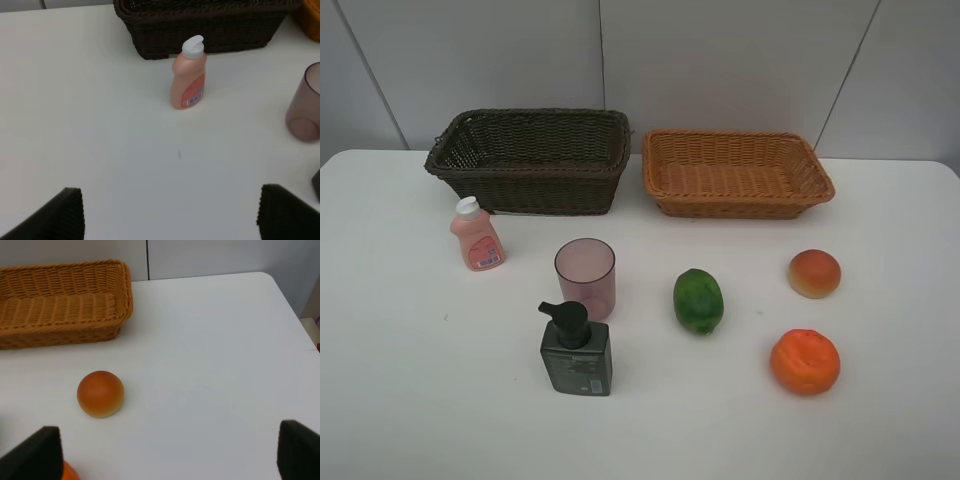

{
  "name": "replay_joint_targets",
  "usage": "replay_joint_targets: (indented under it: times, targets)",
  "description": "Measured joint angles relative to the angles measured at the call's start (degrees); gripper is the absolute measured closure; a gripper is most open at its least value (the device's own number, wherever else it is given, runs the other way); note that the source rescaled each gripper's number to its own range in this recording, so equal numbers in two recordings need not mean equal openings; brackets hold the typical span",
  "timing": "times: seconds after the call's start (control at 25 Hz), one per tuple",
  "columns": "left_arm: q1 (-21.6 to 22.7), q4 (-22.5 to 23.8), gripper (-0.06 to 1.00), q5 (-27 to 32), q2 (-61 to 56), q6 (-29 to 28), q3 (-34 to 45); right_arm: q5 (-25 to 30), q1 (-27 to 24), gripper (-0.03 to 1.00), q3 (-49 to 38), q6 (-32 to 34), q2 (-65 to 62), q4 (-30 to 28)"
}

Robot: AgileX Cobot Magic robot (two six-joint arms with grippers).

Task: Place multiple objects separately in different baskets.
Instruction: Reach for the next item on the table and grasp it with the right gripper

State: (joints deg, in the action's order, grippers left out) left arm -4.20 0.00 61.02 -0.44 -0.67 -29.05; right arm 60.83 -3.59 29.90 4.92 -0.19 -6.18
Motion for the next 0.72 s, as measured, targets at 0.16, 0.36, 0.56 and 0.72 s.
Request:
replay_joint_targets:
  times: [0.16,0.36,0.56,0.72]
  targets:
    - [0.00,0.00,0.05,0.00,0.00,0.00,0.00,0.00,0.00,0.17,0.00,0.00,0.00,0.00]
    - [0.00,0.00,0.05,0.00,0.00,0.00,0.00,0.00,0.00,0.17,0.00,0.00,0.00,0.00]
    - [0.00,0.00,0.05,0.00,0.00,0.00,0.00,0.00,0.00,0.17,0.00,0.00,0.00,0.00]
    - [0.00,0.00,0.05,0.00,0.00,0.00,0.00,0.00,0.00,0.17,0.00,0.00,0.00,0.00]
